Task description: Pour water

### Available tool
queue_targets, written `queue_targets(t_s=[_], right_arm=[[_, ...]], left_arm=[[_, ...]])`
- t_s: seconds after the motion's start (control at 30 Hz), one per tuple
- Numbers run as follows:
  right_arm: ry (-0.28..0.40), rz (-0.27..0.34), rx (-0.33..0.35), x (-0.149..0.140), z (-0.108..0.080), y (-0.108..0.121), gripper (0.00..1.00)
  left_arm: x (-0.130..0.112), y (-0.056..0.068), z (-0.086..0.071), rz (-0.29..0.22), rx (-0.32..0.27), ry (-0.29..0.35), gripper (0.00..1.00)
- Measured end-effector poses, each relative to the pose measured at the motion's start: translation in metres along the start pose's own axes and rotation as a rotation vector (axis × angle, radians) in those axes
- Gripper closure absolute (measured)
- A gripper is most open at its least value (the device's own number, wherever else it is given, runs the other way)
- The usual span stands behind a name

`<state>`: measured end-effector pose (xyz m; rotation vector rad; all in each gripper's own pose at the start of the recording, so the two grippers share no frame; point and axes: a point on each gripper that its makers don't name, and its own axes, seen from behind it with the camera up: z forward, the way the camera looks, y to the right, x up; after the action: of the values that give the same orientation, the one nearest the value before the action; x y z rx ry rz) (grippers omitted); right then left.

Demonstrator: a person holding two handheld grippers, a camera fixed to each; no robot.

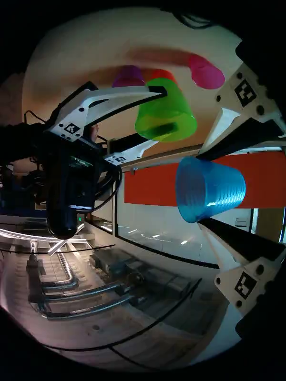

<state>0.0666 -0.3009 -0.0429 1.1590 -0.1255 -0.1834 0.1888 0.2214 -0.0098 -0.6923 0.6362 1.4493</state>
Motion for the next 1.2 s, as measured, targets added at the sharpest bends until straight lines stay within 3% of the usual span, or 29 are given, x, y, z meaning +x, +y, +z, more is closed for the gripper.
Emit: queue_targets(t_s=[0.2,0.57,0.9,1.2], right_arm=[[0.004,0.0,-0.002,0.001,-0.001,0.0,0.12],[0.009,-0.002,-0.007,0.003,-0.003,0.0,0.12],[0.014,-0.003,-0.011,0.006,-0.004,0.001,0.12],[0.017,-0.004,-0.014,0.006,-0.004,0.001,0.12]], left_arm=[[-0.002,-0.002,0.0,-0.026,0.005,-0.009,0.17],[-0.005,-0.001,-0.003,-0.149,0.017,-0.017,0.17],[-0.006,-0.004,-0.003,-0.301,0.033,0.001,0.17],[-0.01,-0.011,-0.003,-0.474,0.059,0.02,0.17]])
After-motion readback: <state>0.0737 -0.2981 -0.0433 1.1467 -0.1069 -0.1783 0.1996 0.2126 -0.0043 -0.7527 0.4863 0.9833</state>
